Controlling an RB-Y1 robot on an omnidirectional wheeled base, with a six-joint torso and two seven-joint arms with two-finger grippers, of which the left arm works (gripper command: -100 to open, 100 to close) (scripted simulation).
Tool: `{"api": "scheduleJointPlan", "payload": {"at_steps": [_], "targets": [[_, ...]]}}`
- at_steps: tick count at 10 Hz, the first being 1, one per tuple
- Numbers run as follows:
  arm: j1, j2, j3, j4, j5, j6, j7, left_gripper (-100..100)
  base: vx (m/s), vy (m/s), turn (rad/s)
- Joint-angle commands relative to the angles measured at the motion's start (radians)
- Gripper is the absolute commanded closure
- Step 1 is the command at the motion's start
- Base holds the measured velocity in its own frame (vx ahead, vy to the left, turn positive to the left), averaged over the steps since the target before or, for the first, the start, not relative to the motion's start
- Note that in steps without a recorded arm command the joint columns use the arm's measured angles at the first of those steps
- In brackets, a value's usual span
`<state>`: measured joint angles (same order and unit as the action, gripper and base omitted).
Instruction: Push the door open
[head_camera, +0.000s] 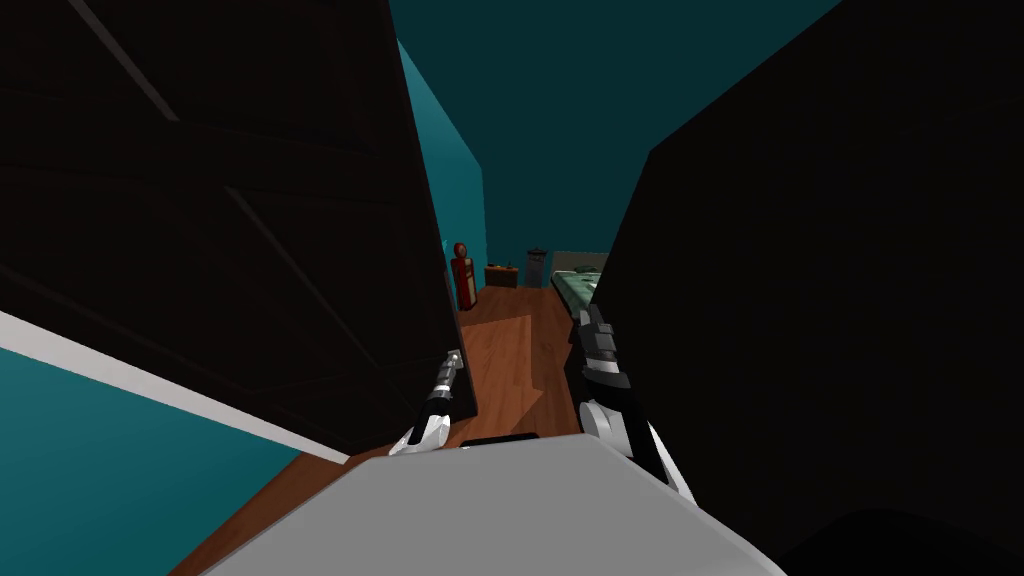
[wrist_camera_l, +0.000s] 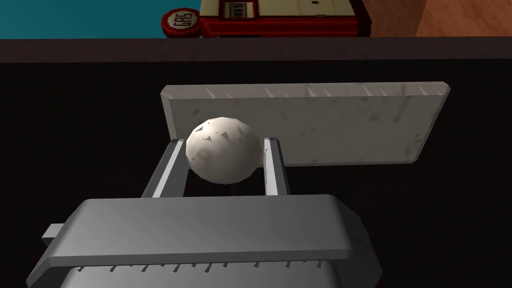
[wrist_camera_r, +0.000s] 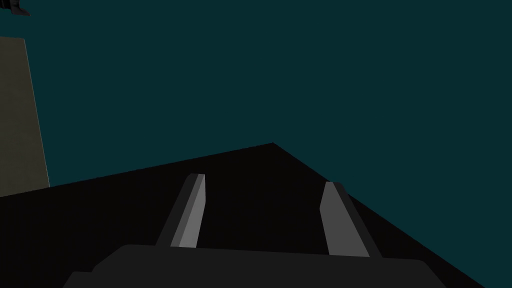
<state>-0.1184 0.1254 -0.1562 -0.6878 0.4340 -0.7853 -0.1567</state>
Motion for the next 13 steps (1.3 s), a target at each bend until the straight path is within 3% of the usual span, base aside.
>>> {"api": "scheduleJointPlan", "payload": {"at_steps": [1, 9, 10, 13], "targets": [[-0.034, 0.012, 0.013, 0.050, 0.004, -0.032, 0.012, 100, 0.135, -0.051, 0.037], [-0.041, 0.015, 0.087, 0.078, 0.025, -0.036, -0.006, 100, 0.137, -0.069, 0.047], [-0.037, 0.013, 0.081, 0.076, 0.023, -0.031, -0.006, 100, 0.076, -0.027, 0.031], [-0.038, 0.021, 0.110, 0.083, 0.045, -0.039, -0.016, 100, 0.150, -0.032, 0.039]]}}
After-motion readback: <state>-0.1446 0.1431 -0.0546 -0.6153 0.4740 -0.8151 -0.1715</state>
